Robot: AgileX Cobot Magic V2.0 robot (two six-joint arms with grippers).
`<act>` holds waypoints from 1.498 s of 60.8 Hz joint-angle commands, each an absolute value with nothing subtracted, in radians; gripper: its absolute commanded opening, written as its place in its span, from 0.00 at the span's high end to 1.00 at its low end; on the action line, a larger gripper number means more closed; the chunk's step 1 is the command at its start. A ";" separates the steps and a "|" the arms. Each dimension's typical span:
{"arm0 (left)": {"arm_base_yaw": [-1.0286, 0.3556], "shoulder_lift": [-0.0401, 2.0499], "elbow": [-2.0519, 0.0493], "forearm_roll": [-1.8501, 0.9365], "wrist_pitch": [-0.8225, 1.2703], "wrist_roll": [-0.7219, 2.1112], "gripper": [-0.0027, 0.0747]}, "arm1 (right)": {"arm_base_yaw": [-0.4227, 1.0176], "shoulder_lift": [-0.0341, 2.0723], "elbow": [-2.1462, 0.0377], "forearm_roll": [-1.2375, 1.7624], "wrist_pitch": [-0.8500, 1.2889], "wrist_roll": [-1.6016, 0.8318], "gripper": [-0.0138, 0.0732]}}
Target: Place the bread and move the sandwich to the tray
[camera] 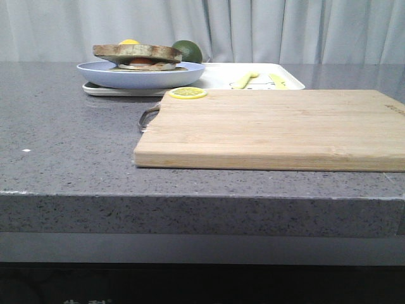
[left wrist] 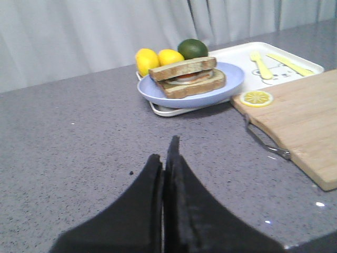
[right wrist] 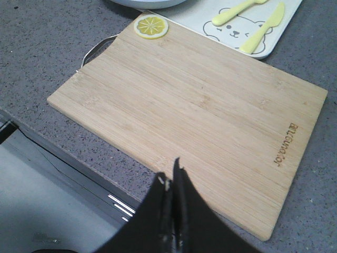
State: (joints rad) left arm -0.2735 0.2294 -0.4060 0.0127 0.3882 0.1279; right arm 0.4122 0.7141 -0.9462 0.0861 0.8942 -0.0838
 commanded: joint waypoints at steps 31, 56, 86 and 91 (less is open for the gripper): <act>-0.080 -0.027 0.006 -0.131 -0.054 0.126 0.99 | 0.414 0.712 -0.969 0.088 0.828 -0.080 0.92; -0.089 -0.027 0.006 -0.155 -0.059 0.126 0.99 | 0.413 0.712 -0.969 0.088 0.829 -0.080 0.92; -0.089 -0.025 0.006 -0.071 -0.059 0.029 0.99 | 0.413 0.712 -0.969 0.088 0.829 -0.080 0.92; -0.089 -0.025 0.006 -0.071 -0.059 0.029 0.99 | 0.413 0.712 -0.969 0.088 0.829 -0.080 0.92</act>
State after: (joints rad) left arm -0.0818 -0.0036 0.0016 -0.0704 0.0300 0.0404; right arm 0.4122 0.7141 -0.9462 0.0861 0.8942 -0.0838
